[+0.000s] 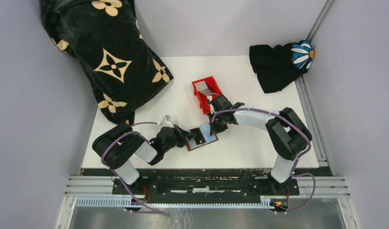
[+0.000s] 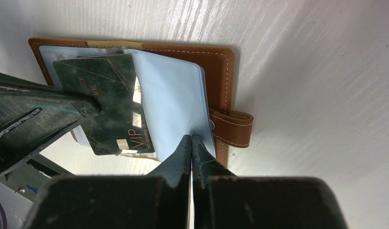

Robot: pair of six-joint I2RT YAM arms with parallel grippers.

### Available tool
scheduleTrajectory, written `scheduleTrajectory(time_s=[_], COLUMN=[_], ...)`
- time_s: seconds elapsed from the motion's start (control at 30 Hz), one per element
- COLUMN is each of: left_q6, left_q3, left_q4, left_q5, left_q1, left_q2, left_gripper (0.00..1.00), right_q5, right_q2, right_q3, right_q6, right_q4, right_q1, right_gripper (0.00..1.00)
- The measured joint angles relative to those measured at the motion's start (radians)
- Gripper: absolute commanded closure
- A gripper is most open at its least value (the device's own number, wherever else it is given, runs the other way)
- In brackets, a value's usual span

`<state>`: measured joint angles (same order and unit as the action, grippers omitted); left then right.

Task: Put the credit cards into the card holder
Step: Insert the credit card into the card holder.

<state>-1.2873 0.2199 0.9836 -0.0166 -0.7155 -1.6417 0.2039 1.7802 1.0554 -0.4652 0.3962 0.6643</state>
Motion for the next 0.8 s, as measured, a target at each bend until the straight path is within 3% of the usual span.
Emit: scheduleTrajectory(time_s=[0.8], left_q6=[-0.001], left_q3=[0.016], left_q4=[0.156], left_q5=[0.021], left_q1=[0.006], left_q2=[-0.122], left_gripper=[0.97], right_q5=[0.006], right_q2=[0.006], right_q3=[0.001], right_q6=[0.0], right_q4=[-0.004], right_q1=[-0.006], right_gripper=[0.99])
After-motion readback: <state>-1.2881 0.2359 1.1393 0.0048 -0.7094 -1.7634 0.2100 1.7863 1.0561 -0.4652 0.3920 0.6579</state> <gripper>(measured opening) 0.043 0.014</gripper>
